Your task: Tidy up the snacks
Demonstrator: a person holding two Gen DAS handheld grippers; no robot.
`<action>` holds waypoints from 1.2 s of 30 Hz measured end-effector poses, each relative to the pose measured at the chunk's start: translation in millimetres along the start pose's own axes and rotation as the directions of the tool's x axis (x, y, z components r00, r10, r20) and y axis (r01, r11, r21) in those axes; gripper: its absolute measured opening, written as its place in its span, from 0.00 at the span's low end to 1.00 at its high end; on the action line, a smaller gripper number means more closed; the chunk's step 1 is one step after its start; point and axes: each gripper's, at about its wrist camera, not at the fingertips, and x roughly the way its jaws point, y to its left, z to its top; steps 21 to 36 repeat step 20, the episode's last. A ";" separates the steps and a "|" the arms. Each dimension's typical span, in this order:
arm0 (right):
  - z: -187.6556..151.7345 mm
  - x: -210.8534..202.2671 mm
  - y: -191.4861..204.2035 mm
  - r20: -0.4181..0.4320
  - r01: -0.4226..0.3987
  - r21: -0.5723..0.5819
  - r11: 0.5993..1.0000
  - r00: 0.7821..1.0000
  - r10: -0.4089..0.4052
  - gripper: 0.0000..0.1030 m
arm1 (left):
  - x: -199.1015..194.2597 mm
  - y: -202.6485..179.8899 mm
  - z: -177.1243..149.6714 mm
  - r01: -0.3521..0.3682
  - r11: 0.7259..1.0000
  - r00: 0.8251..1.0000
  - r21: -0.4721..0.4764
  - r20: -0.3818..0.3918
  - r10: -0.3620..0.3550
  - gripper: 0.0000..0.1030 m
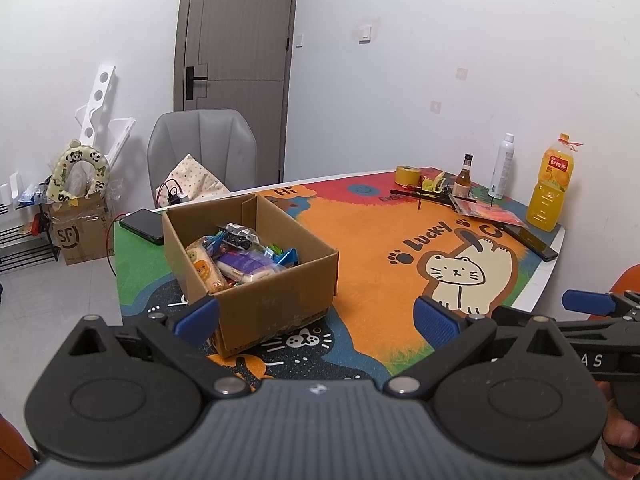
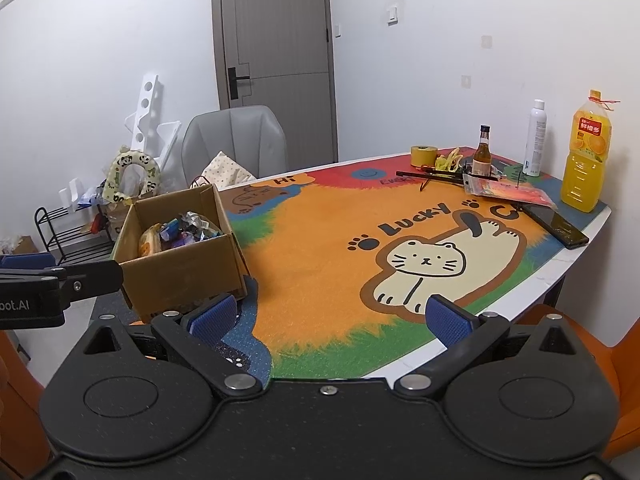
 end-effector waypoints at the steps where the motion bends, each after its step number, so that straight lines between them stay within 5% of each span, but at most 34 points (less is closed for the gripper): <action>1: -0.1 -0.1 0.0 0.000 0.000 0.000 1.000 1.000 0.000 1.00 | -0.5 -0.3 -0.1 0.001 1.000 1.000 0.001 0.001 -0.001 1.00; 36: 1.6 -2.2 -0.9 0.003 -0.007 -0.002 1.000 1.000 0.007 1.00 | -3.2 -5.6 1.7 0.014 1.000 1.000 0.017 0.007 -0.015 1.00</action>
